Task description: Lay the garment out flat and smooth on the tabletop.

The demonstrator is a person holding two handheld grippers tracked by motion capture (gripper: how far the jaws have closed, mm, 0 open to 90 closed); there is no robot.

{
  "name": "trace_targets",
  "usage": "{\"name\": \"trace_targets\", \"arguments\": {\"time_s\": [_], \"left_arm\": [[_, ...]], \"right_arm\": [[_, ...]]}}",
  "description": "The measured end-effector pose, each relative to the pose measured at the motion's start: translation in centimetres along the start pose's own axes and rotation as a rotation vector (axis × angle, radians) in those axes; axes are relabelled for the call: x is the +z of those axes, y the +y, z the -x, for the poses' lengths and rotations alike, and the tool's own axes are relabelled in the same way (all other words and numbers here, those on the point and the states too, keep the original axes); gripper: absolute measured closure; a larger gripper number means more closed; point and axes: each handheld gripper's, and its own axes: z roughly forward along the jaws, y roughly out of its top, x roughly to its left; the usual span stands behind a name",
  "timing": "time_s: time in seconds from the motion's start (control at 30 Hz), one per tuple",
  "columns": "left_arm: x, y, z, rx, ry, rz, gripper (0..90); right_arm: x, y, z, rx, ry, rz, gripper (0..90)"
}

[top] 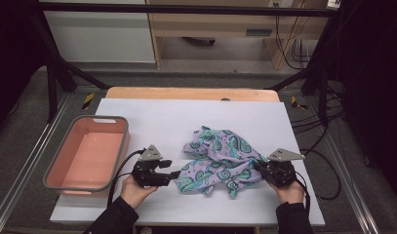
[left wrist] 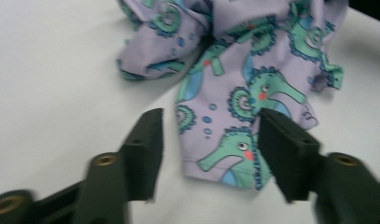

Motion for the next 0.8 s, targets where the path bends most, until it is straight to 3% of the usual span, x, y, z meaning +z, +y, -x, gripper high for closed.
{"name": "trace_targets", "arguments": {"time_s": [0.03,0.13,0.17,0.23,0.27,0.3,0.4,0.43,0.47,0.57,0.63,0.67,0.8], "left_arm": [[-0.3,-0.5,-0.8,-0.014,0.015,0.026,32.6],[-0.4,-0.9,-1.4,-0.029,0.034,0.034,20.0],[-0.4,-1.0,-1.7,-0.038,0.039,0.032,20.0],[-0.3,-1.5,-2.4,-0.057,0.057,0.037,13.4],[-0.3,-1.5,-2.4,-0.057,0.057,0.037,11.6],[-0.2,-1.7,-2.7,-0.064,0.067,0.032,10.5],[-0.2,-1.8,-2.9,-0.070,0.076,0.031,10.5],[-0.2,-1.9,-2.9,-0.070,0.081,0.032,10.5],[-0.2,-1.9,-3.0,-0.065,0.090,0.030,10.5],[-0.1,-2.1,-3.2,-0.070,0.090,0.032,10.6],[-0.2,-2.2,-3.3,-0.069,0.091,0.032,10.6],[-0.1,-2.2,-3.4,-0.072,0.091,0.032,10.6],[0.0,-2.2,-3.3,-0.070,0.096,0.029,10.6]], "right_arm": [[-0.2,0.5,-0.4,-0.006,0.002,0.028,71.3],[0.0,2.2,-2.0,-0.025,0.022,0.096,55.7],[0.0,2.2,-2.0,-0.025,0.022,0.096,55.7],[1.4,3.9,-3.9,-0.047,0.073,0.109,46.7],[1.4,3.9,-3.9,-0.047,0.073,0.109,46.7],[2.8,4.8,-5.3,-0.069,0.094,0.098,43.8],[4.3,5.5,-6.4,-0.085,0.107,0.078,43.8],[5.1,5.7,-6.8,-0.094,0.111,0.066,47.3],[6.2,6.0,-7.5,-0.141,0.095,0.035,66.9],[6.1,6.4,-7.6,-0.169,0.068,0.035,87.1],[5.5,6.5,-7.3,-0.168,0.058,0.060,87.7],[3.8,6.9,-6.6,-0.147,0.038,0.105,88.2],[0.0,7.3,-4.4,-0.119,-0.007,0.163,88.3]]}}
